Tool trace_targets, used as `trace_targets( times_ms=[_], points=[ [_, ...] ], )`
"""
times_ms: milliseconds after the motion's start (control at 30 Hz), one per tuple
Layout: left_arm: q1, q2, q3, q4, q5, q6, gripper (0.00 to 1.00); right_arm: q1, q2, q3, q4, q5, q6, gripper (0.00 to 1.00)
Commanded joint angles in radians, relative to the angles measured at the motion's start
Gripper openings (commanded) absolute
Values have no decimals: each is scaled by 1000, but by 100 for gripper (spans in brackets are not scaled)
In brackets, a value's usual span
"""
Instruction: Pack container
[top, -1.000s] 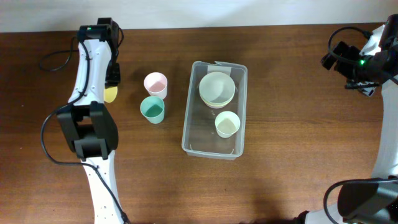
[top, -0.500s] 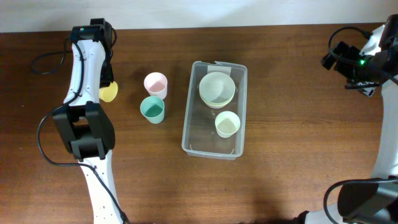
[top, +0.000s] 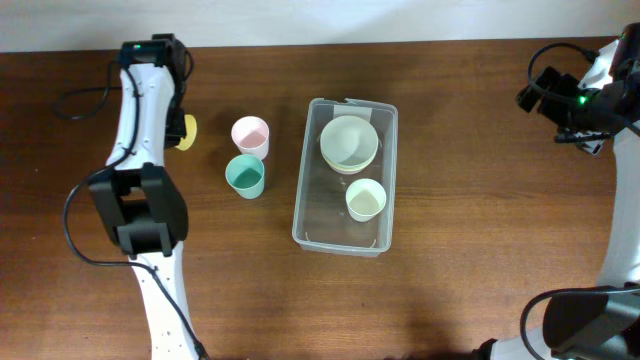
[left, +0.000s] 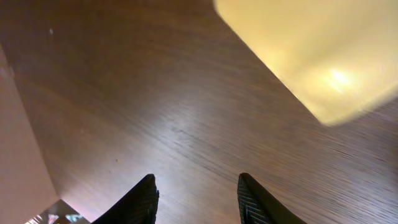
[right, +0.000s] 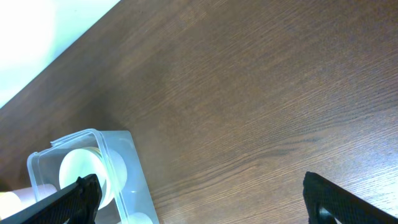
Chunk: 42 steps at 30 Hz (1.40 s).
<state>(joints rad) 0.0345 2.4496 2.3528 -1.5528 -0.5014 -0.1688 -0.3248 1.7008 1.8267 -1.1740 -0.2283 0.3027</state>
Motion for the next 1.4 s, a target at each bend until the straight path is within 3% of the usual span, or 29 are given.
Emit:
trace_targets(
  times_ms=[0, 167, 567, 1367],
  points=[
    [-66, -24, 2, 29, 14, 67, 44, -3, 4, 4, 3, 5, -7, 99],
    [-92, -23, 2, 193, 79, 180, 49, -3, 4, 4, 3, 5, -6, 99],
    [-63, 74, 2, 452, 93, 242, 50, -3, 4, 4, 3, 5, -7, 99],
    [-58, 130, 2, 512, -20, 242, 49, -3, 4, 4, 3, 5, -7, 99]
  ],
)
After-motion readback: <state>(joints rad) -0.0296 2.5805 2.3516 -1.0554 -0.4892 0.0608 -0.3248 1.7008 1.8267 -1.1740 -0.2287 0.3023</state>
